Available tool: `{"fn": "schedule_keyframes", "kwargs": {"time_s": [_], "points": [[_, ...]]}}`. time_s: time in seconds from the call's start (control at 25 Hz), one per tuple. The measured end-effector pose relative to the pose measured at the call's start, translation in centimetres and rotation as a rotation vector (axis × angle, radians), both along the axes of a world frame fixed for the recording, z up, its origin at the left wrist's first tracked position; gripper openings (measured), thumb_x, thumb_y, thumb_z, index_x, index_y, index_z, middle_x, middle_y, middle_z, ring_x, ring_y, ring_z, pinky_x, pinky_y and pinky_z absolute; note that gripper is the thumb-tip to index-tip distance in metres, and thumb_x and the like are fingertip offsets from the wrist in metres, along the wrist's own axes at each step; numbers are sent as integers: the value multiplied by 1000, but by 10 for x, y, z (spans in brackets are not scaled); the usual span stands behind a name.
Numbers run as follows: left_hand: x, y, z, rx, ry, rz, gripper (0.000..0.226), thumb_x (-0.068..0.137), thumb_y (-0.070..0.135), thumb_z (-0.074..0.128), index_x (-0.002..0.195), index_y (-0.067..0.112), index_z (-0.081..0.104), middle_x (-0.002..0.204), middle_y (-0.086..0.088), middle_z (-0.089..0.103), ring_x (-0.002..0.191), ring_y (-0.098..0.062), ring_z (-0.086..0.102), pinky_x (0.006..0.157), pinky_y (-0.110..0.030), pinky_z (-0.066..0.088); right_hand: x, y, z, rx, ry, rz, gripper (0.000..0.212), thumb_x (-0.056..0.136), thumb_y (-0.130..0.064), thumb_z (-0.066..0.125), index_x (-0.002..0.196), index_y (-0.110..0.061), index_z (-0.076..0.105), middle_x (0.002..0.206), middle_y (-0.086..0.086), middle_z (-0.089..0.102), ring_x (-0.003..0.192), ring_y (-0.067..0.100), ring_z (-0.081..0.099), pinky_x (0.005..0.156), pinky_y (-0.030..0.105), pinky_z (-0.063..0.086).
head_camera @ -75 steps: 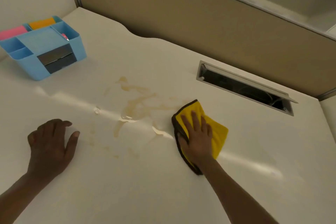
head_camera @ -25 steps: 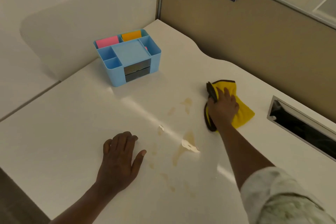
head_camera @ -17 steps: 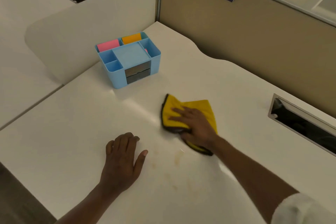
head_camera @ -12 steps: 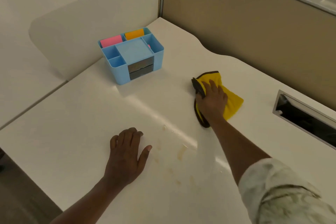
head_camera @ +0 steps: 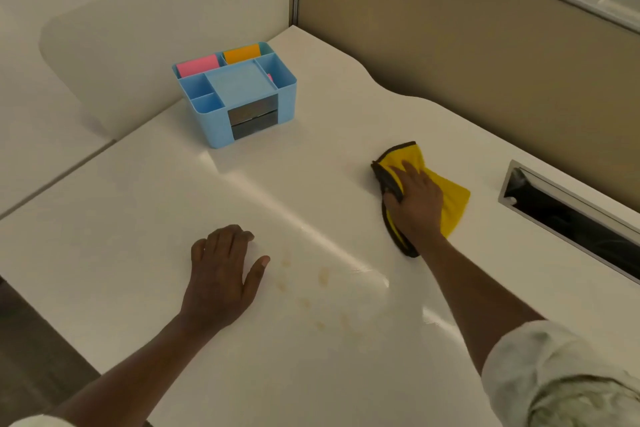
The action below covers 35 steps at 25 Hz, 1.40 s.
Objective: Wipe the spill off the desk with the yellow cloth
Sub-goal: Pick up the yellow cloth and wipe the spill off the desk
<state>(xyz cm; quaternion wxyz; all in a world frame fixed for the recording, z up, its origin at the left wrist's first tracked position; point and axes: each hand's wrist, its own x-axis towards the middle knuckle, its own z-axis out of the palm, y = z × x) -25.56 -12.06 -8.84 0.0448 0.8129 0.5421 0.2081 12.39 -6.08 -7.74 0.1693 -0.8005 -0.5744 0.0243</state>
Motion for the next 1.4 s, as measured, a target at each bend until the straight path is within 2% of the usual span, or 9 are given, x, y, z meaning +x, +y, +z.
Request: {"fn": "schedule_keyframes", "kwargs": {"time_s": [0.08, 0.24, 0.4, 0.52, 0.76, 0.92, 1.16, 1.28, 1.4], "points": [[1, -1, 0, 2, -4, -1, 44, 99, 46, 42, 117, 10, 60, 117, -8, 59, 109, -32, 58, 92, -43, 37, -48, -19, -4, -19, 4, -75, 61, 84, -52, 43, 141, -32, 54, 155, 5, 45, 138, 41, 41, 111, 55, 32], [0, -1, -1, 6, -4, 8, 44, 99, 46, 42, 117, 10, 60, 117, -8, 59, 110, -34, 58, 92, -44, 37, -44, -88, -4, -102, -43, 607, 59, 82, -43, 56, 141, -39, 53, 160, -7, 37, 146, 27, 35, 111, 43, 30], [2, 0, 0, 16, -7, 4, 43, 99, 45, 43, 116, 10, 60, 116, -8, 59, 109, -34, 58, 91, -45, 38, 57, -99, 5, -65, -60, 129, 63, 84, -51, 46, 144, -31, 51, 157, 0, 42, 141, 36, 41, 111, 57, 35], [1, 0, -2, 21, 0, -6, 42, 98, 45, 43, 116, 11, 60, 115, -7, 59, 109, -33, 58, 90, -45, 38, 14, -98, 3, -68, 19, -217, 68, 85, -57, 35, 145, -28, 49, 158, 4, 40, 143, 41, 35, 114, 58, 28], [0, -3, -2, 6, -37, -24, 43, 97, 45, 42, 115, 11, 61, 115, -5, 59, 109, -32, 59, 89, -43, 38, -94, -177, -7, -97, 11, 374, 68, 82, -48, 61, 147, -46, 41, 165, -12, 24, 152, 24, 24, 114, 49, 28], [-2, -3, 0, -38, -86, -33, 46, 97, 49, 43, 117, 11, 62, 117, -5, 60, 113, -31, 59, 94, -40, 35, -91, -179, 10, -127, 145, 315, 58, 85, -67, 60, 139, -48, 50, 162, -16, 28, 151, 19, 25, 113, 53, 32], [-4, 42, 23, -197, -490, 147, 50, 98, 48, 50, 132, 12, 55, 130, -5, 57, 123, -21, 52, 104, -38, 38, -131, -64, 75, 83, 320, 143, 53, 88, -74, 49, 125, -38, 61, 136, -19, 58, 133, 7, 49, 116, 44, 30], [-2, 120, 59, -284, -833, 409, 56, 100, 46, 52, 143, 9, 48, 139, -15, 54, 130, -30, 53, 106, -42, 45, -161, 55, 108, 28, 681, 37, 53, 93, -60, 56, 135, -27, 57, 133, -8, 62, 122, 11, 57, 94, 20, 41], [5, 185, 91, -422, -1055, 640, 61, 103, 50, 46, 151, 13, 40, 152, -12, 48, 137, -28, 51, 99, -31, 41, -182, 150, 117, -62, 982, -89, 64, 96, -65, 44, 144, -23, 47, 140, -3, 56, 123, 18, 54, 93, 29, 39]]}}
